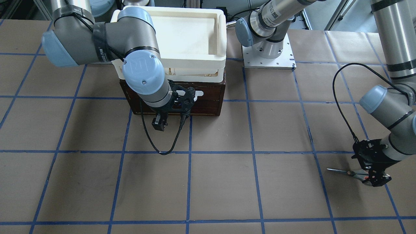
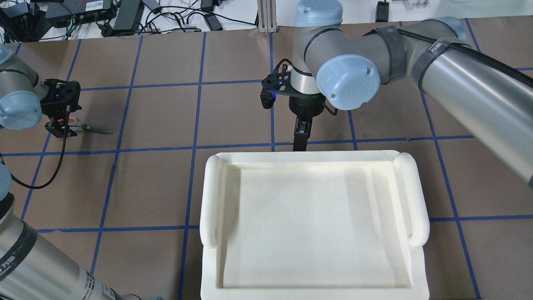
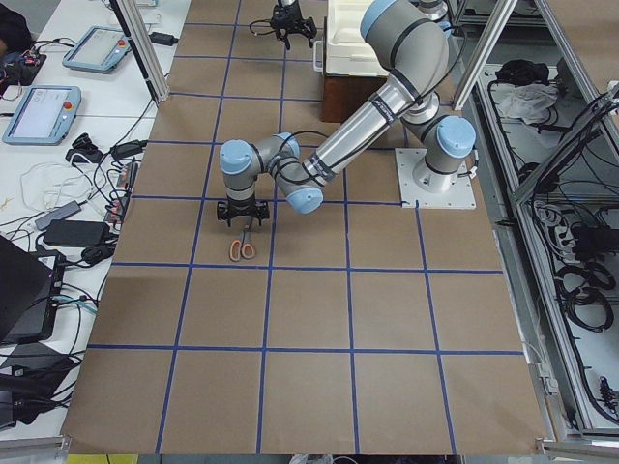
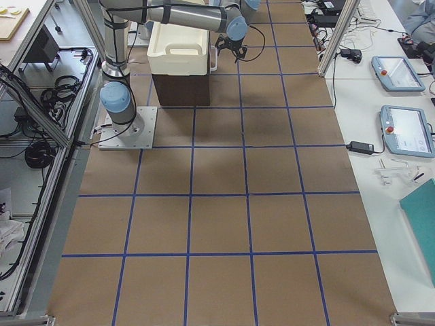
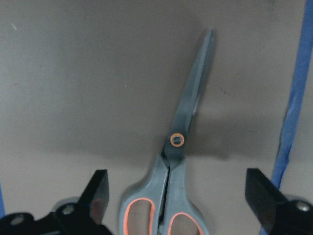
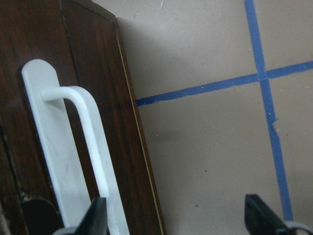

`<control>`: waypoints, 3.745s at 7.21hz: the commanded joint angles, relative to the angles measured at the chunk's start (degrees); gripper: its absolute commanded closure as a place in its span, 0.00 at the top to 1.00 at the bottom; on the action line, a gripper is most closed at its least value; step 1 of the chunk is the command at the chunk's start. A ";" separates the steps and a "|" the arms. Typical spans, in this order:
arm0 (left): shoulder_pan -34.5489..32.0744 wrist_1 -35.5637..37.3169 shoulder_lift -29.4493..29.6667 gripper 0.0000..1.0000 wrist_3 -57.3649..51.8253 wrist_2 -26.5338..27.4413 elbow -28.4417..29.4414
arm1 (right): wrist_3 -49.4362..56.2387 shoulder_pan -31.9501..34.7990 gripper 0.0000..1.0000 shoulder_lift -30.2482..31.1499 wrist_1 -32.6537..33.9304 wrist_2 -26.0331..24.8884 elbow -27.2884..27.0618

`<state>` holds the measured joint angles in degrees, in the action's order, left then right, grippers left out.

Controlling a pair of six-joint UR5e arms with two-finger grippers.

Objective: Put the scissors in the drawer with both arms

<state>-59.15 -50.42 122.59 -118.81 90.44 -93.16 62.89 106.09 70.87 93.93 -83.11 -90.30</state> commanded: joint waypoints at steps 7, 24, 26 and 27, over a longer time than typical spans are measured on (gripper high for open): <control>0.26 0.23 3.89 0.95 -8.46 -0.09 2.11 | 3.11 1.32 0.99 -2.58 -10.25 -1.18 6.19; -3.60 -1.08 0.56 0.00 -8.29 2.90 2.72 | 3.46 2.55 1.00 -4.34 -5.51 -3.46 2.32; -3.61 -1.44 0.11 0.00 -8.28 2.90 2.72 | 3.90 2.63 1.00 -4.60 -2.80 -3.46 2.23; -3.61 -1.44 0.11 0.00 -8.20 2.90 2.72 | 4.16 2.55 1.00 -4.51 -2.44 -3.46 2.32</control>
<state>-62.70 -51.78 122.83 -127.10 93.33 -90.44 66.75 108.66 66.35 90.56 -86.57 -88.03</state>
